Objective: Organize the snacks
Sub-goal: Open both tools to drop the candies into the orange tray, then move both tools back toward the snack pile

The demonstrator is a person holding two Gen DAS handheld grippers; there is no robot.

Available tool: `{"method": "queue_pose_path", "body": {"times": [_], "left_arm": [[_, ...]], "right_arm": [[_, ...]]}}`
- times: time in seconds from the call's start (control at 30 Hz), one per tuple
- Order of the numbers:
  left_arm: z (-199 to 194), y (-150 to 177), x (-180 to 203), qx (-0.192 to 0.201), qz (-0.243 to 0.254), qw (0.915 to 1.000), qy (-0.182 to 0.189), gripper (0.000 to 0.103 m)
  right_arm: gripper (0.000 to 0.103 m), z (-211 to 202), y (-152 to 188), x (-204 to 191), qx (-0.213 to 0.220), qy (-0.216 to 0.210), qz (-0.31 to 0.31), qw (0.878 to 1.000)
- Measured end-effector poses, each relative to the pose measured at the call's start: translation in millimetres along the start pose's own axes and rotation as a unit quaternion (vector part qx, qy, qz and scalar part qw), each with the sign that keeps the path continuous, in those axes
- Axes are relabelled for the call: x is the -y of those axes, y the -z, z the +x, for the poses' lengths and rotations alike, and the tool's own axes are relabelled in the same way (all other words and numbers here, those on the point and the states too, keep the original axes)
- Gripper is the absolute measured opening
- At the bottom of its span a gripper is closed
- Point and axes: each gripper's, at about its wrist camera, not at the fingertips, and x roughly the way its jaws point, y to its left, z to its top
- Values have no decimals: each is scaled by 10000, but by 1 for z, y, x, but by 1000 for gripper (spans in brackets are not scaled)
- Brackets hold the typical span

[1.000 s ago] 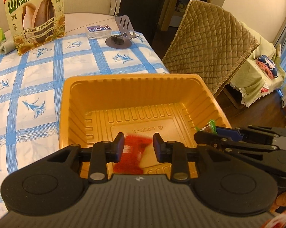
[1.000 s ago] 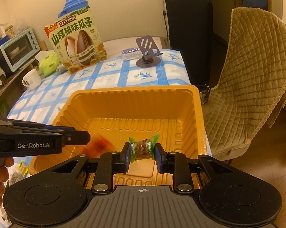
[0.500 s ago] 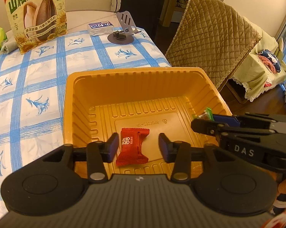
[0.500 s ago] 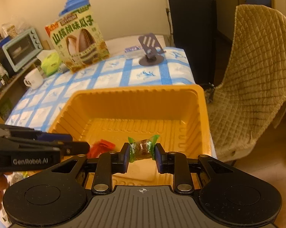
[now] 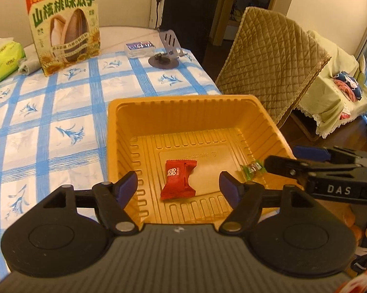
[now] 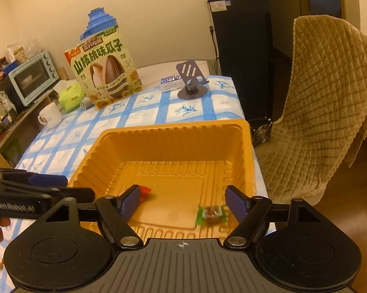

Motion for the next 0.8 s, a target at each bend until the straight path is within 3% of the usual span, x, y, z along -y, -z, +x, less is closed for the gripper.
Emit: {"method": "queue_pose_path", "body": {"times": [0.4,0.8], "left_arm": [[-76,35,-10,317,-180,9993,-7,76],[-146,98,-47,357,-313,9988,-148,76]], "right_arm": [[79,-62,19,-12,176,-82,176,9997],[80,-104,56,-68,78,-133,71,9999]]}}
